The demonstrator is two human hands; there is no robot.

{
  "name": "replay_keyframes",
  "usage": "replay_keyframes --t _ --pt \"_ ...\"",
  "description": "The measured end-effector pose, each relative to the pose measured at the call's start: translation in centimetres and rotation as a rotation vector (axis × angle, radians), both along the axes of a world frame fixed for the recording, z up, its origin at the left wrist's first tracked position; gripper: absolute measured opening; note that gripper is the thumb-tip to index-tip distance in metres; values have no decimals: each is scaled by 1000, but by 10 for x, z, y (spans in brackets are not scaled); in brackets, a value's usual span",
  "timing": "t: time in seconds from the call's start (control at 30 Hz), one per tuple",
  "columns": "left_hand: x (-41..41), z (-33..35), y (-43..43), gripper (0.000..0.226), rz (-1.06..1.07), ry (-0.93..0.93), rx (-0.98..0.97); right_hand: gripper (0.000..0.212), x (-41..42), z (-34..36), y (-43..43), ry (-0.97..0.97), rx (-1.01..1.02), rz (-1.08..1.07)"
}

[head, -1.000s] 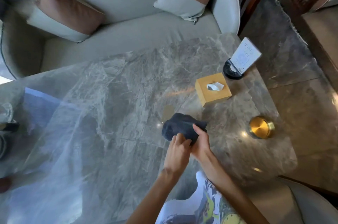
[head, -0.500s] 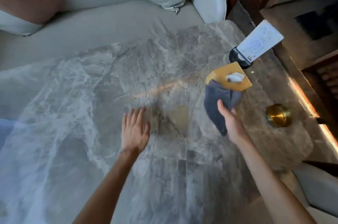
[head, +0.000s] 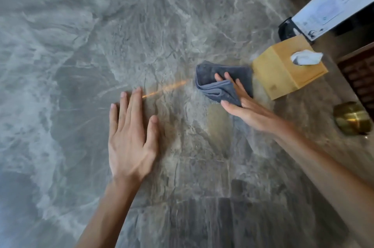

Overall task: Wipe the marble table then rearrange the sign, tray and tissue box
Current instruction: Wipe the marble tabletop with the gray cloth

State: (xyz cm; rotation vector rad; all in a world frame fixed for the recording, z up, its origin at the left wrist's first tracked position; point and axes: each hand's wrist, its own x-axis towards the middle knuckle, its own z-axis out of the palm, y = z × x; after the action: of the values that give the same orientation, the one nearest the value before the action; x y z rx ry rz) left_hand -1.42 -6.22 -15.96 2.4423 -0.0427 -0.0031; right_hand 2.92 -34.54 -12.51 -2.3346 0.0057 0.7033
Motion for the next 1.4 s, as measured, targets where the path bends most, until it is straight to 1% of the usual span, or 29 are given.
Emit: replay_keyframes --t 0.07,0.2,0.33,0.5,0.8,1.0,1.1,1.2,1.3,1.37,1.4 --pt "0 0 -1 63 -11 -3 19 65 -2 -3 -6 15 -1 2" --pt "1 -4 -3 65 -43 9 128 68 -11 -7 -8 -28 -49 131" --pt "1 -7 -3 65 -47 5 188 66 -32 -7 1 -88 -70 223" --pt "0 -8 -4 65 -36 -4 184 60 -52 -2 12 -160 -103 324" --pt "1 -8 -5 64 -26 -19 175 61 -80 0 18 -152 -86 340" --pt "0 -7 -5 64 -31 -12 172 57 -92 -1 23 -201 -153 398" --pt "0 -7 -5 64 -30 -17 169 62 -94 -1 25 -208 -213 430" --pt "0 -6 -4 65 -29 -14 164 78 -96 -2 27 -227 -343 518" --pt "0 -6 -5 64 -31 -14 163 91 -95 0 30 -170 -437 579" --pt "1 -6 -4 64 -30 -18 163 92 -93 6 31 -105 -402 589" --pt "1 -6 -4 64 -28 -19 162 90 -91 10 32 -73 -340 549"
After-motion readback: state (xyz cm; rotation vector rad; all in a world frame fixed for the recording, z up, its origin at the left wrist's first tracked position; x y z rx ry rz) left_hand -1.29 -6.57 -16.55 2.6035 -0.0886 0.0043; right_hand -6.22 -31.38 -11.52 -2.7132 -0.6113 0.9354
